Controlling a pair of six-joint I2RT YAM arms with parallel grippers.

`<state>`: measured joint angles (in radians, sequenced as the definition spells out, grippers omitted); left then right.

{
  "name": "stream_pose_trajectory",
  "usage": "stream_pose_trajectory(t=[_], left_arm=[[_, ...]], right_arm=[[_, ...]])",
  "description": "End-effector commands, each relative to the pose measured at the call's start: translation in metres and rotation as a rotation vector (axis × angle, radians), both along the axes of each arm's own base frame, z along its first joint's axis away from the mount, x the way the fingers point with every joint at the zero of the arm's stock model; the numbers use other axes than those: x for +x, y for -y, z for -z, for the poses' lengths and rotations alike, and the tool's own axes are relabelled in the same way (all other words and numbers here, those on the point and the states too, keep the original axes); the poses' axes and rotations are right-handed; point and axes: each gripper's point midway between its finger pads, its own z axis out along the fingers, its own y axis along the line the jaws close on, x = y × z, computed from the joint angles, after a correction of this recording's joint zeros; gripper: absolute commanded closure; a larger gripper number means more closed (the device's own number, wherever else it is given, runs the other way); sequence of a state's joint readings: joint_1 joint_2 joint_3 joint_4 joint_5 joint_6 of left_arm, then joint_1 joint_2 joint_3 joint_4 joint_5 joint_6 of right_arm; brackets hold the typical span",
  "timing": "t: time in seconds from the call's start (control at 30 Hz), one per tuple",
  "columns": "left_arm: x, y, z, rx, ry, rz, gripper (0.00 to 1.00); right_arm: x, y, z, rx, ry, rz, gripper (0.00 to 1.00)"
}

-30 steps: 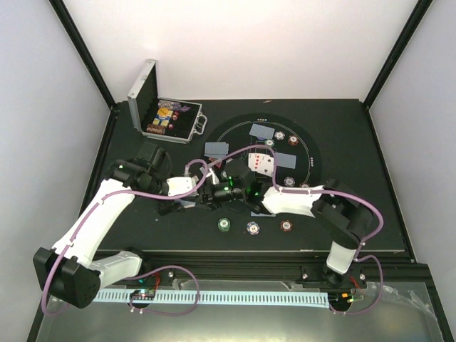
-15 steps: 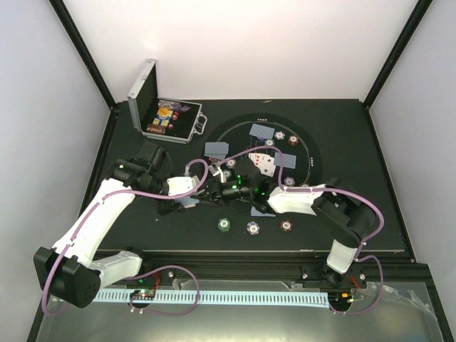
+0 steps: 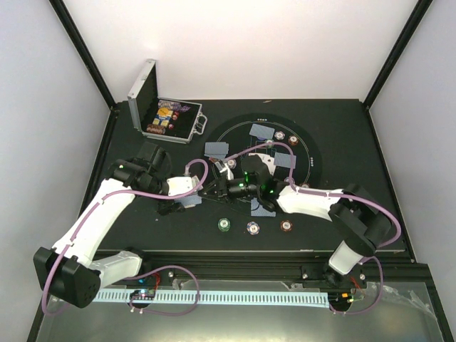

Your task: Distribute texas hold em gaming equipment

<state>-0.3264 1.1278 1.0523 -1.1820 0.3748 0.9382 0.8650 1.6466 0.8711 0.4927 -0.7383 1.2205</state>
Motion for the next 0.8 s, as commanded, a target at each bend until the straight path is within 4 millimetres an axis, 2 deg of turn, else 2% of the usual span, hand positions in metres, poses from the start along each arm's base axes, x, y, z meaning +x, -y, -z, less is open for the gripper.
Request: stream_pose_trajectory(t=[0.0, 0.03, 0.13, 0.2, 0.3, 0.4, 0.63, 0.77], left_arm=[[0.004, 0.004, -0.014, -0.034, 0.032, 0.005, 0.99], [0.004, 0.004, -0.014, -0.034, 0.033, 0.005, 0.99], [0.004, 0.004, -0.014, -0.033, 0.035, 0.006, 0.98], [0.004, 0.004, -0.014, -0.034, 0.034, 0.005, 0.98], [0.004, 0.004, -0.014, -0.032, 0.035, 0.005, 0.98], [0.004, 0.003, -0.013, -0.03, 0.034, 0.003, 0.98], [0.005, 0.002, -0.012, -0.022, 0.037, 0.001, 0.99], [0.005, 0.002, -0.011, -0.02, 0.033, -0.001, 0.99]], right_arm=[[-0.001, 0.008, -0.008, 0.011, 0.001, 0.018, 0.99], [-0.001, 0.008, -0.011, 0.021, 0.001, 0.014, 0.97], [-0.003, 0.007, -0.011, 0.027, -0.005, 0.001, 0.76], [-0.005, 0.007, -0.009, 0.028, -0.011, -0.004, 0.7], [-0.009, 0.002, -0.005, 0.026, -0.021, -0.017, 0.68], [-0.013, -0.004, -0.003, 0.023, -0.022, -0.029, 0.72], [-0.018, -0.008, -0.004, 0.018, -0.02, -0.037, 0.97], [-0.015, -0.001, -0.001, -0.018, -0.007, -0.029, 0.99]])
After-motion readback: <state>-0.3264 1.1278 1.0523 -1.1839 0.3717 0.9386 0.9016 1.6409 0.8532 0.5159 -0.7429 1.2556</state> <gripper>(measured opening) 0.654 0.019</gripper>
